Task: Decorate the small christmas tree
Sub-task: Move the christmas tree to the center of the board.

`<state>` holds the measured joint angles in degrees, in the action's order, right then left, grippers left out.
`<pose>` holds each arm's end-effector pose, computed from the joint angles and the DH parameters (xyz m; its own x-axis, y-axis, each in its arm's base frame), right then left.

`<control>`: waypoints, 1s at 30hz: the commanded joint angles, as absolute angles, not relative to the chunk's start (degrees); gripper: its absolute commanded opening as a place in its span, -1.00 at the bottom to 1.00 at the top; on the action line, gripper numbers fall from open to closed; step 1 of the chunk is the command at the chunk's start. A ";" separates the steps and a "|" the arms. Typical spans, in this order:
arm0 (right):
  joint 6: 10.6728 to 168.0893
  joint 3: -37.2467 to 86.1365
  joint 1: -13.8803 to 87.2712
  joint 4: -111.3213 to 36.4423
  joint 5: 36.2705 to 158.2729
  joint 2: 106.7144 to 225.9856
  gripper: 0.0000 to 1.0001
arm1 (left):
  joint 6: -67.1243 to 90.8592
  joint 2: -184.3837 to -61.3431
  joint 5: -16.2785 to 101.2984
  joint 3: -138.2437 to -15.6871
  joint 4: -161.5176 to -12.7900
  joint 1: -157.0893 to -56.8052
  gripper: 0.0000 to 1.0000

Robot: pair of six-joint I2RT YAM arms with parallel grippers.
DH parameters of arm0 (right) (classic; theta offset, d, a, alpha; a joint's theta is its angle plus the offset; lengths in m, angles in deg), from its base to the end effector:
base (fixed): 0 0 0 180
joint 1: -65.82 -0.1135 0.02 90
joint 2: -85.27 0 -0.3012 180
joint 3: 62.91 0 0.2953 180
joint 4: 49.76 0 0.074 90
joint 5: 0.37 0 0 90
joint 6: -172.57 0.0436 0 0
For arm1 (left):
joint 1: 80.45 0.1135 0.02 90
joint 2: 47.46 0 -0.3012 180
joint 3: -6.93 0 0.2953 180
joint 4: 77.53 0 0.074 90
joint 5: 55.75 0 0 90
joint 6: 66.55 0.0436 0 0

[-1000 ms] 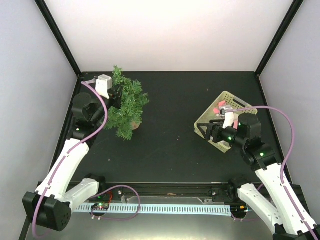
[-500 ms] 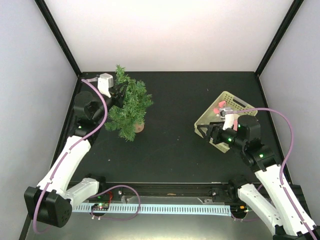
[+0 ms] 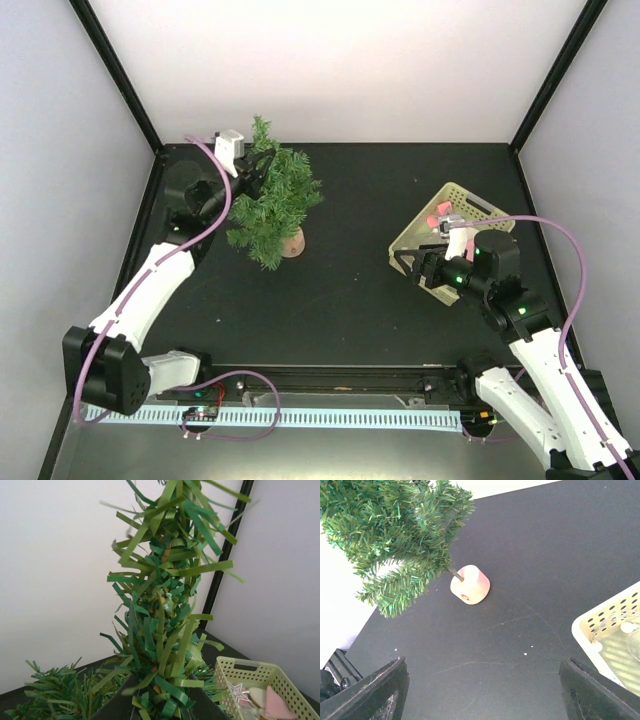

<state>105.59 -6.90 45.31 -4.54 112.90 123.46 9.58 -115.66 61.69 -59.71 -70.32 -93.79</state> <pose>0.1491 0.0742 0.3376 -0.6510 0.1400 -0.7460 -0.4300 0.7419 0.5145 0.3023 -0.0923 0.3962 -0.0631 -0.2037 -0.9770 0.6550 0.7302 -0.1945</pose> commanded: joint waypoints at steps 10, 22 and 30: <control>105.33 -6.37 45.17 -4.49 113.04 123.72 0.66 | 15.75 -119.12 62.93 -67.37 -69.16 -95.61 -0.59; 106.52 -3.69 45.17 -6.10 111.12 124.48 0.67 | 16.17 -112.54 57.82 -70.97 -87.92 -95.56 0.94; 105.01 2.85 45.17 -3.72 98.65 131.82 0.82 | 16.85 -100.01 51.48 -70.35 -111.49 -95.48 0.98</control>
<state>105.59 -0.40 45.31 -4.52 106.95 128.84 16.00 -106.70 56.03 -71.10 -96.96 -95.21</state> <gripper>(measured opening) 0.894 0.988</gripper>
